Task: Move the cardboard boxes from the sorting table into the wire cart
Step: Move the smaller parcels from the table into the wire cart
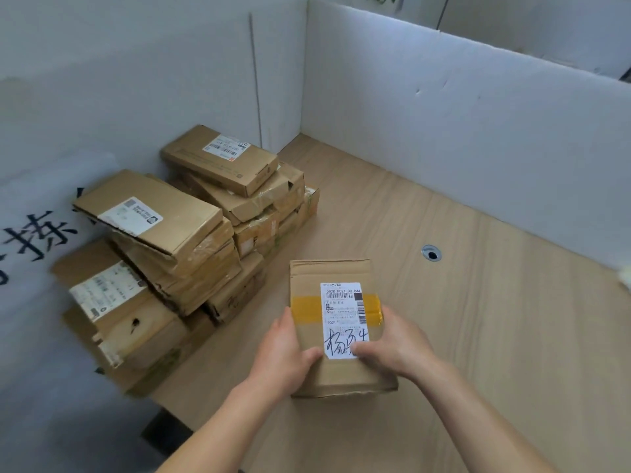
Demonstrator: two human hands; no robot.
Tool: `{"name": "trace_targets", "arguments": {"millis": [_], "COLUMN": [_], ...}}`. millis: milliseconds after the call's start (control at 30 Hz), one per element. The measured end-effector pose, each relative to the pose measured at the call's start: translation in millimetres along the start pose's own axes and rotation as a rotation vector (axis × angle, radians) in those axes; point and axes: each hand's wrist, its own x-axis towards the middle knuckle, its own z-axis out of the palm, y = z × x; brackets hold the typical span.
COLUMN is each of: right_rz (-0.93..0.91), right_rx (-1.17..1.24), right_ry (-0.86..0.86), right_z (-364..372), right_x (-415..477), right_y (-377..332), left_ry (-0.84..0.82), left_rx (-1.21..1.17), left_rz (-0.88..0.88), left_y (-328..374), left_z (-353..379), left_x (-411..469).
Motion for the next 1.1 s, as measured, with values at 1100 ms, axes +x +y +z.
{"name": "trace_targets", "arguments": {"millis": [1100], "right_rz": [-0.453], "right_rx": [0.008], "right_ry": [-0.105], "right_z": [46], "right_x": [-100], "right_y": [12], "left_ry": [0.411], "left_rx": [-0.191], "left_rz": [-0.459], "left_y": [-10], "left_z": [21], "left_x": [-199]}}
